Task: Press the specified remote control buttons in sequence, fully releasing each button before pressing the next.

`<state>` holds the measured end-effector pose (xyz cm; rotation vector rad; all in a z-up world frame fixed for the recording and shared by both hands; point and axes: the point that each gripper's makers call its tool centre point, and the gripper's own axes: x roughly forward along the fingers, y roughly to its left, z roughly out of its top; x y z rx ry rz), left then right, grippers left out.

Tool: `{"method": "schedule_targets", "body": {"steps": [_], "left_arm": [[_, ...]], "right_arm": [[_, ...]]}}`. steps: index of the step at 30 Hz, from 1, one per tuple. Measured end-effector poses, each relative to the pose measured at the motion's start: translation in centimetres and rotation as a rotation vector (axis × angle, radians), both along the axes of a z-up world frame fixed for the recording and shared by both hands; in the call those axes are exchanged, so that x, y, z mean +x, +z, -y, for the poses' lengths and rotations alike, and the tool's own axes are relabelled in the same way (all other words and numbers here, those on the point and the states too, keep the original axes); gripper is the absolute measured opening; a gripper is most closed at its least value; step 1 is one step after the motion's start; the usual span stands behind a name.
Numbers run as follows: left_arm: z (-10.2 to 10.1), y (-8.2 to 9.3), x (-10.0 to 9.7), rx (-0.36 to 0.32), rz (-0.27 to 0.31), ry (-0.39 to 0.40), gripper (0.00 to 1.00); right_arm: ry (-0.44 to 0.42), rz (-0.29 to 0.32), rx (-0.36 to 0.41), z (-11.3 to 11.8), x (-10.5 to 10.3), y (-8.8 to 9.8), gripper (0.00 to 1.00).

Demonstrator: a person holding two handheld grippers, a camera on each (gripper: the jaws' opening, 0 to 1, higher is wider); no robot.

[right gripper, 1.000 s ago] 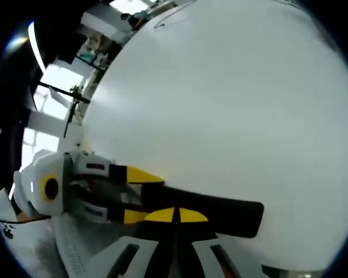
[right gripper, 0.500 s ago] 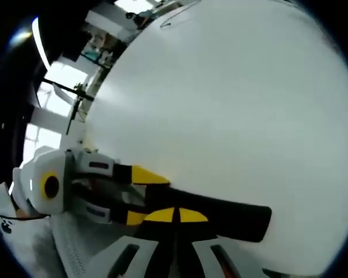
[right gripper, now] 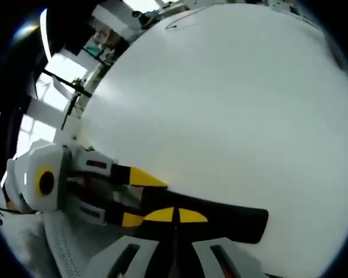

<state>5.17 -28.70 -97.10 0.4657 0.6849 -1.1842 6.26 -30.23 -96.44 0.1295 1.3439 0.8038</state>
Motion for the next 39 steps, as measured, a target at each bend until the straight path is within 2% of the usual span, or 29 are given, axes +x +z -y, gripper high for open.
{"method": "schedule_targets", "body": {"steps": [7,12,19,30,35,39], "left_arm": [[0.0,0.0,0.0,0.006,0.000,0.015,0.24],[0.0,-0.1,0.1,0.004,-0.004,0.017,0.24],[0.0,0.0,0.2,-0.002,-0.003,0.016,0.24],[0.0,-0.1,0.2,-0.007,-0.006,0.016,0.24],[0.0,-0.1,0.2,0.000,0.000,0.012,0.25],[0.0,-0.1,0.2,0.006,-0.011,0.020,0.25]], "right_arm": [[0.035,0.011,0.011,0.0,0.0,0.0,0.00],[0.014,-0.030,0.033,0.1,0.1,0.1,0.00],[0.027,-0.021,0.026,0.0,0.0,0.1,0.00],[-0.040,-0.111,0.026,1.5,0.0,-0.1,0.00],[0.008,-0.064,0.004,1.1,-0.3,0.0,0.00],[0.039,-0.067,0.007,0.5,-0.8,-0.1,0.00]]}}
